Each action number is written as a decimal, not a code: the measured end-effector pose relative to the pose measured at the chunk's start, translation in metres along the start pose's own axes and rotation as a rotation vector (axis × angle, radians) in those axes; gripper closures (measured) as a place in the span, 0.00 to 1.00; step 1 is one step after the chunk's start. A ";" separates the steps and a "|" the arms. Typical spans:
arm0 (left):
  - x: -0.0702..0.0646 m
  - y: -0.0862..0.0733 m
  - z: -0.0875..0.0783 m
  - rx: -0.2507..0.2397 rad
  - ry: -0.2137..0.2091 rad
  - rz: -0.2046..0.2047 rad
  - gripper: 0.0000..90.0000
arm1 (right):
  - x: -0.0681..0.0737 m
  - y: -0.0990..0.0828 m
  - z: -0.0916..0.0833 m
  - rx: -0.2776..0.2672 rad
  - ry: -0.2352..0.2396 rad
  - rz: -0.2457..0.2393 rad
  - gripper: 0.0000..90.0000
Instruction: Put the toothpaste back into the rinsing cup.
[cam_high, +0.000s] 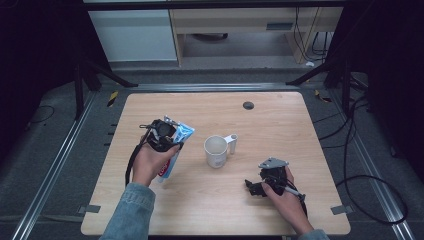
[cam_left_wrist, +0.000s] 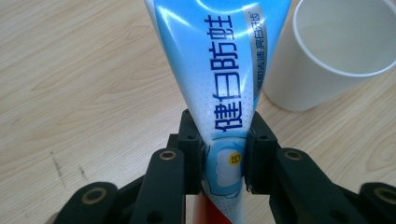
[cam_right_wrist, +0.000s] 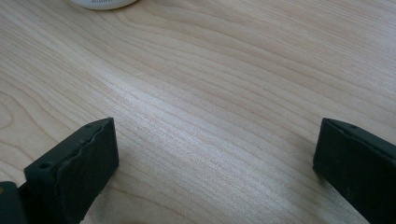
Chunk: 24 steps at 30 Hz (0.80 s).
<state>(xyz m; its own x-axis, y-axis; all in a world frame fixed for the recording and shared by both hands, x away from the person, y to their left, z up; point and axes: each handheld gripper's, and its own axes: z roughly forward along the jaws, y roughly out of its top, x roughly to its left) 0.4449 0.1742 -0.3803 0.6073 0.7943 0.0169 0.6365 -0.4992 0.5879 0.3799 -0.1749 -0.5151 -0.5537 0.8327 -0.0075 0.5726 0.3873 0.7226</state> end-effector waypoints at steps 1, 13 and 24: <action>0.000 0.001 0.000 -0.003 -0.004 0.004 0.80 | 0.000 0.000 0.000 0.000 0.000 -0.001 0.00; -0.009 0.015 -0.006 -0.032 -0.001 0.036 0.80 | 0.000 0.000 0.000 0.000 0.000 -0.001 0.00; -0.016 0.025 -0.014 -0.082 0.011 0.044 0.80 | 0.000 0.000 0.000 0.000 0.000 -0.002 0.00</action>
<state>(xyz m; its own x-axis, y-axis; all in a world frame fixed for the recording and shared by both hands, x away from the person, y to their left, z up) 0.4446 0.1541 -0.3550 0.6283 0.7762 0.0522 0.5681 -0.5036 0.6509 0.3800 -0.1750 -0.5151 -0.5547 0.8320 -0.0087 0.5716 0.3887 0.7226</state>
